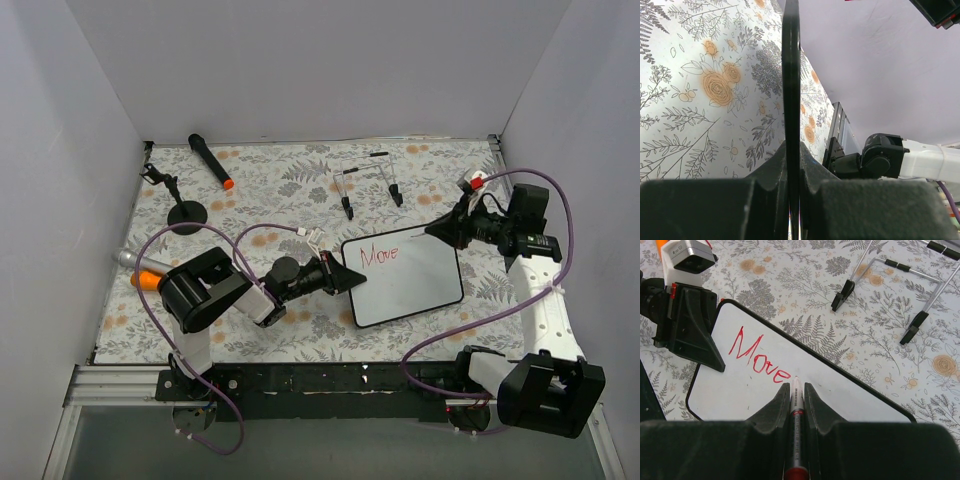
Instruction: Write a sentence on the whiteboard
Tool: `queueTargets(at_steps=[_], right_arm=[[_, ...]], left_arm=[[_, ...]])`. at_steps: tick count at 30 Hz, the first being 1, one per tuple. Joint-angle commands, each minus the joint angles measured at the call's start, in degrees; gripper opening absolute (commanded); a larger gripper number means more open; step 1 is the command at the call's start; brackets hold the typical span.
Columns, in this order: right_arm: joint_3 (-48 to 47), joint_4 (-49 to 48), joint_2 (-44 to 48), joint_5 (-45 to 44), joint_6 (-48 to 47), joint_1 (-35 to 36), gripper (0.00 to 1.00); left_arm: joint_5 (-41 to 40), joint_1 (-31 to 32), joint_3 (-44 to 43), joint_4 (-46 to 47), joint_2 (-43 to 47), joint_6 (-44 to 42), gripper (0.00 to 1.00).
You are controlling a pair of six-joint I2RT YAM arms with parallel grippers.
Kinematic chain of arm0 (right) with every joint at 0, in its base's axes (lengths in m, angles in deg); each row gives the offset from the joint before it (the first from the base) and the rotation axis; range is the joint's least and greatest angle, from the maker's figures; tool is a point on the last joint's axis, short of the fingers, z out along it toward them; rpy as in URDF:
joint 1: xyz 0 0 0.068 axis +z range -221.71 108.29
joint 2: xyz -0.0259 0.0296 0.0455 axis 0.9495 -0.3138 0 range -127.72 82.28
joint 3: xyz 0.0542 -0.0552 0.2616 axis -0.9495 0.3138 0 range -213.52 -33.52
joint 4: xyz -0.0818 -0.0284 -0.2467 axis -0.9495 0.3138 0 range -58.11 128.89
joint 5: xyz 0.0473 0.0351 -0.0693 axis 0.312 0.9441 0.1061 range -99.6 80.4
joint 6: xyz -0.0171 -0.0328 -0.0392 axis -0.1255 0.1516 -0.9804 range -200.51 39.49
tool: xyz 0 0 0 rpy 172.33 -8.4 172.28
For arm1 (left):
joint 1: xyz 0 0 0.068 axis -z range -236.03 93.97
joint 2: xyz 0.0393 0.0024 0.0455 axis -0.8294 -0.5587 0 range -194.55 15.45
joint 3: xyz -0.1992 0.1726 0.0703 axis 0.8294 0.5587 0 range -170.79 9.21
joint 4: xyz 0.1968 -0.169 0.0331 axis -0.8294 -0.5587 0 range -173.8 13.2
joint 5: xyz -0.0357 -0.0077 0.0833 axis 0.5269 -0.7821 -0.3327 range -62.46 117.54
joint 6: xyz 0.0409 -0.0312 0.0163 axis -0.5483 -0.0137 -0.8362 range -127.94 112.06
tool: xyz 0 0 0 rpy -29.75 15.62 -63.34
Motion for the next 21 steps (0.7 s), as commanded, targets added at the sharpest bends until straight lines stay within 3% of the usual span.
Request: queueTargets(at_steps=[1, 21], right_arm=[[2.03, -1.50, 2.43, 2.53, -0.24, -1.00, 0.01], [3.45, -3.35, -1.52, 7.19, -0.93, -4.87, 0.01]], left_arm=[[-1.74, 0.49, 0.95, 0.73, 3.51, -2.64, 0.00], [-0.77, 0.67, -0.54, -1.38, 3.34, -4.05, 0.00]])
